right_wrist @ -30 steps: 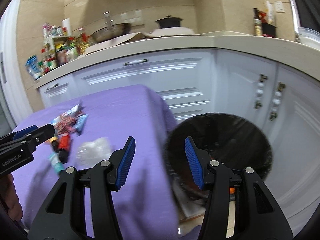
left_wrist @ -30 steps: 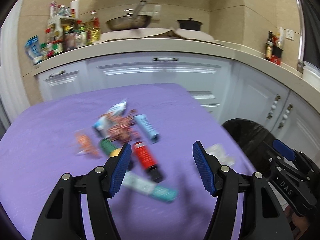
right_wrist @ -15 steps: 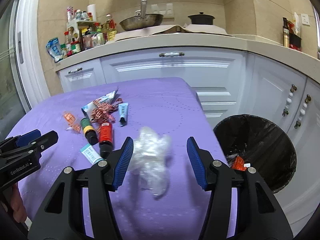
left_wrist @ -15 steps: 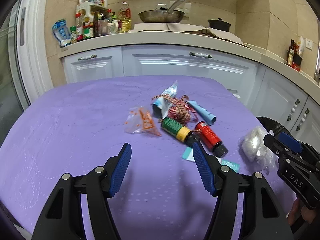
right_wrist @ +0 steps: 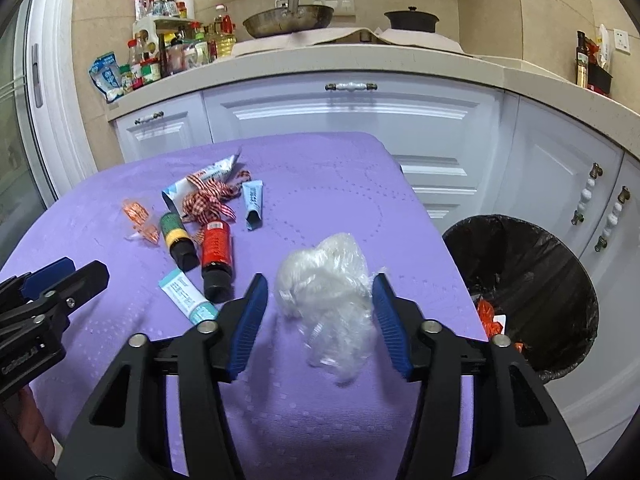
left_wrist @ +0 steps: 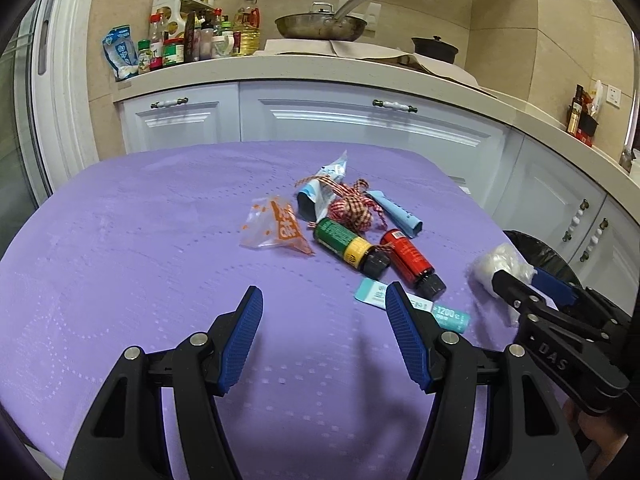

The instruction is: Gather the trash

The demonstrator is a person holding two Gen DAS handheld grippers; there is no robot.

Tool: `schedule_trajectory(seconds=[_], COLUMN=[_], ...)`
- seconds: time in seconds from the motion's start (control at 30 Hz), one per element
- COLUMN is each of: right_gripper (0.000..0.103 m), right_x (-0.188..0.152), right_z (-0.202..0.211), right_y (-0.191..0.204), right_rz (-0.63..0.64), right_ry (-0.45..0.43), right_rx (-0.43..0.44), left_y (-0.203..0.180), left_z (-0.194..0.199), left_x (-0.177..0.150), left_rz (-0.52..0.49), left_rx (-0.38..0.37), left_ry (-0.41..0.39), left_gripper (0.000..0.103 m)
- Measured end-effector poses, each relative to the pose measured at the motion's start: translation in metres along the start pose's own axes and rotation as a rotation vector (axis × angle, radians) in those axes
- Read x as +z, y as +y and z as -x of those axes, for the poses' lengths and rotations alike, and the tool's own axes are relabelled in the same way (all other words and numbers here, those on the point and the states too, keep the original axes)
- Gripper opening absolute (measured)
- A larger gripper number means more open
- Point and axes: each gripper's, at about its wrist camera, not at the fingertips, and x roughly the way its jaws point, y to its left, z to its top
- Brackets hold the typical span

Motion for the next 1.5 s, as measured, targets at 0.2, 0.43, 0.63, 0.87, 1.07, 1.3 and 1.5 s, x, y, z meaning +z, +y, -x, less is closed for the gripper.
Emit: schedule_trajectory(seconds=[0.2,0.43,0.63,0.87,1.07,1.3,1.5], right_gripper=[0.041,0.041,0.041,0.041,0.041,0.041,0.041], right_x=[-0.003,-0.005,-0.008,-0.012,-0.015,-0.016,-0.017], right_z=[0.002,0.012,0.02,0.024,0.023,0.026,0.028], right_y=[-0.004,-0.022,-0.041,-0.065,-0.072,-0.067,-0.059], right_rz=[-0.002,-0.02,-0.036,-0.08,-0.096,-0.094,-0.084], right_ry=[-0.013,-0.039,-0.06,-0.067,-0.067,-0.073,-0.07], right_rx=[-0.005,-0.017,-0.014,0.001,0.017,0.03,0.038], left_y=[-0.012,-0.037,-0.065,-0.086,-0.079,-0.07,-0.055], left_z=[-0.003,-0.01,-0.023,-0.048,-0.05,-0.039,-0.032], left_x=[-0.001,-0.003,-0.004,-0.006,-0.01,-0.018,-0.022], left_rz=[-0.01,-0.03,-0.052,-0.065,-0.052,-0.074,-0.06], left_rx=[-0.005,-0.027,-0.022,0.029,0.051,0.046,0.019], left_ry=[0.009,0.028,0.056,0.125,0.159,0.139,0.128], left_gripper=[0.065,0.066,0.067,0.07,0.06,0.033,0.022])
